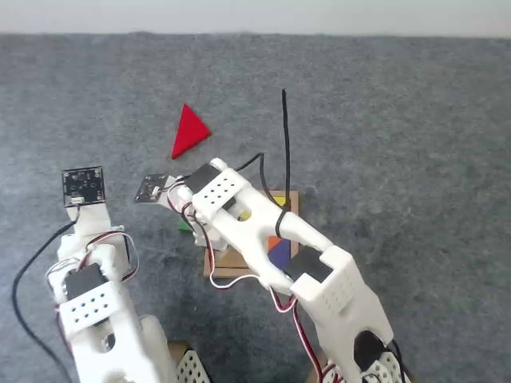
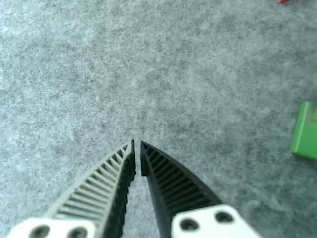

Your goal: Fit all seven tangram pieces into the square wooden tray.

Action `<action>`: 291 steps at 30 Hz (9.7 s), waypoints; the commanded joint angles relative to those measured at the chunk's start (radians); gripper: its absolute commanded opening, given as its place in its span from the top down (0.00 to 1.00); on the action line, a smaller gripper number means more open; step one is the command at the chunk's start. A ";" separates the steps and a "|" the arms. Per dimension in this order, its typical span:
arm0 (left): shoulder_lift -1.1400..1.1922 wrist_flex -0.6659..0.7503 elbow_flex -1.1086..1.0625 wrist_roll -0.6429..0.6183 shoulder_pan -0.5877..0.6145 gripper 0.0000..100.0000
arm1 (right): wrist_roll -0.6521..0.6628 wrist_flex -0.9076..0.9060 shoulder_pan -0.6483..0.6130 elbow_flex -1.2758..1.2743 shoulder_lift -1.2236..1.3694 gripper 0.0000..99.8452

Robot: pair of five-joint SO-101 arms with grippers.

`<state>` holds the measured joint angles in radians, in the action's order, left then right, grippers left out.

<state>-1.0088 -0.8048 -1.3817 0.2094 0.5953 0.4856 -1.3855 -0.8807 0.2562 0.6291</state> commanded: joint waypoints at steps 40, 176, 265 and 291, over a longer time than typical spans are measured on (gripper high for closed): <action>-0.025 0.017 0.050 -0.003 0.002 0.98 | -0.675 -0.200 0.265 0.015 -0.286 0.90; -0.025 0.020 0.050 -0.009 0.002 0.98 | -1.010 -0.189 0.344 -0.193 -0.349 0.99; -0.025 0.023 0.050 -0.005 0.000 0.98 | -0.761 0.136 0.426 -0.726 -0.918 0.99; 0.479 0.035 0.323 -0.074 -0.422 0.73 | -0.783 0.348 0.723 -0.941 -0.878 0.99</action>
<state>-0.7265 -0.8861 -1.1561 0.1266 0.1304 -0.2954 -1.0618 -0.1964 -0.6905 -0.2348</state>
